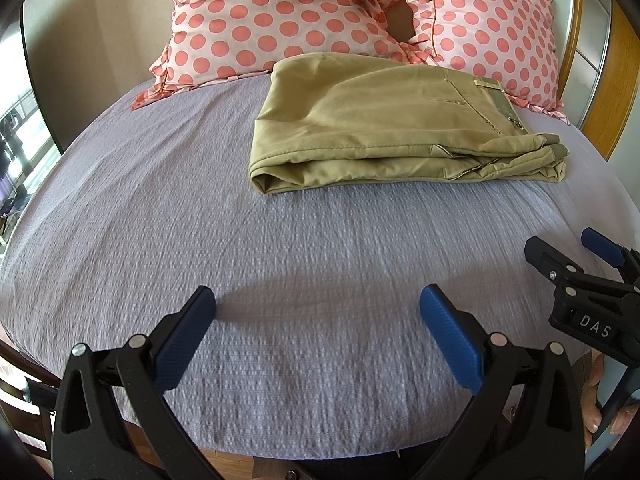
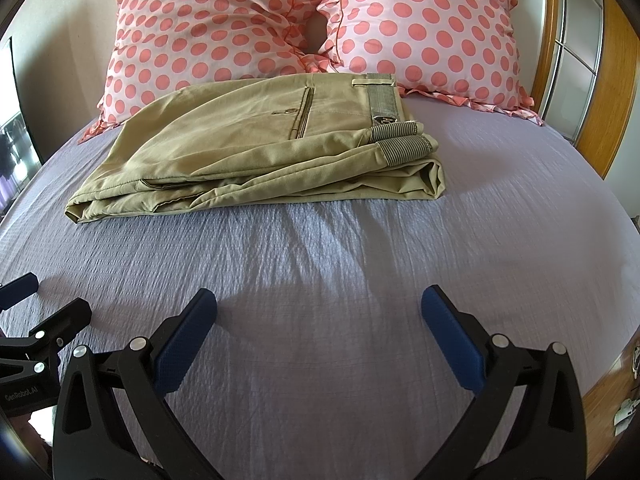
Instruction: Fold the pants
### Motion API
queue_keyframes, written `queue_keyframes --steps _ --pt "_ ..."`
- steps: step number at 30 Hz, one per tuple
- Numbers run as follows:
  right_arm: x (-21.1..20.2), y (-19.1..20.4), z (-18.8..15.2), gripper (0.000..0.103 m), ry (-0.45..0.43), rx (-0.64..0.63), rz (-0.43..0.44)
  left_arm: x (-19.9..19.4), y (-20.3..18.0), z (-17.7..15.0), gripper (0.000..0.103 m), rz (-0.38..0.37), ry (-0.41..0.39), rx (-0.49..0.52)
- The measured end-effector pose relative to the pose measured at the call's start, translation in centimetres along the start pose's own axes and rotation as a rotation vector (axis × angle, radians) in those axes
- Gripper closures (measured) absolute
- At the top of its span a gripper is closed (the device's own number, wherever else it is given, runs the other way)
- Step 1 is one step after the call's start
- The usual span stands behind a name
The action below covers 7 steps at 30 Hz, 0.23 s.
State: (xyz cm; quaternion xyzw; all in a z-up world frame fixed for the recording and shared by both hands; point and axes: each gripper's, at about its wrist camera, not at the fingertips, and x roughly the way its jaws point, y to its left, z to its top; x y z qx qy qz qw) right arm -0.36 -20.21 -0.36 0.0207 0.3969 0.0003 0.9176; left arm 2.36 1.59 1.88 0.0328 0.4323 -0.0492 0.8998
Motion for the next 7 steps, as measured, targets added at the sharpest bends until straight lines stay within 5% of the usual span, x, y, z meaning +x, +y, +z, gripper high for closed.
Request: queue_keyframes --steps 7 --pt "0.02 0.00 0.03 0.001 0.000 0.000 0.000 -0.08 -0.02 0.05 0.002 0.001 -0.003 0.003"
